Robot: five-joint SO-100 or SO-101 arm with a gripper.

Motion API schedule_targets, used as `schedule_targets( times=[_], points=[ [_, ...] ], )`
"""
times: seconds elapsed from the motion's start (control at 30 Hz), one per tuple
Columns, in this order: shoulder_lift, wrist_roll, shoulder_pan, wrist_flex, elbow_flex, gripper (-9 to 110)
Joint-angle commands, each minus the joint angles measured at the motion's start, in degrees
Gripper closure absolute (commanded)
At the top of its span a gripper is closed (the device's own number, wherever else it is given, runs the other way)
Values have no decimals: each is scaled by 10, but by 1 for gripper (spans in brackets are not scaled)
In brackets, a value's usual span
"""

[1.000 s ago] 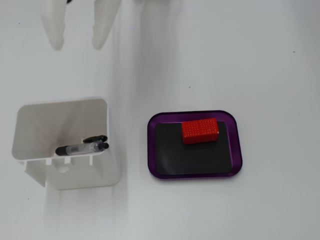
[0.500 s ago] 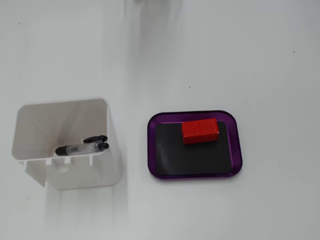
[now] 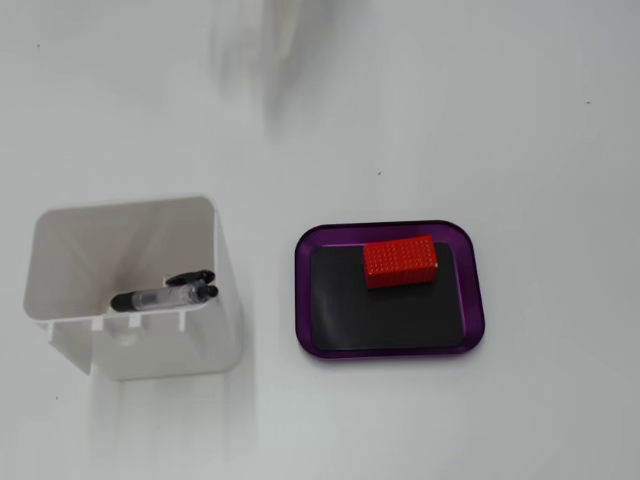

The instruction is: Pick up the pen and put it in the pen holder.

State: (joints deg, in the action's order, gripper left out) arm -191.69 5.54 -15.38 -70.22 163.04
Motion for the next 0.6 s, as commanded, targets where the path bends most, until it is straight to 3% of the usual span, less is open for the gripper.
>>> schedule_targets(
  times=[0.0, 0.57],
  points=[
    [-33, 2, -1, 3, 26, 87],
    [-37, -5, -1, 1, 110, 89]
  ],
)
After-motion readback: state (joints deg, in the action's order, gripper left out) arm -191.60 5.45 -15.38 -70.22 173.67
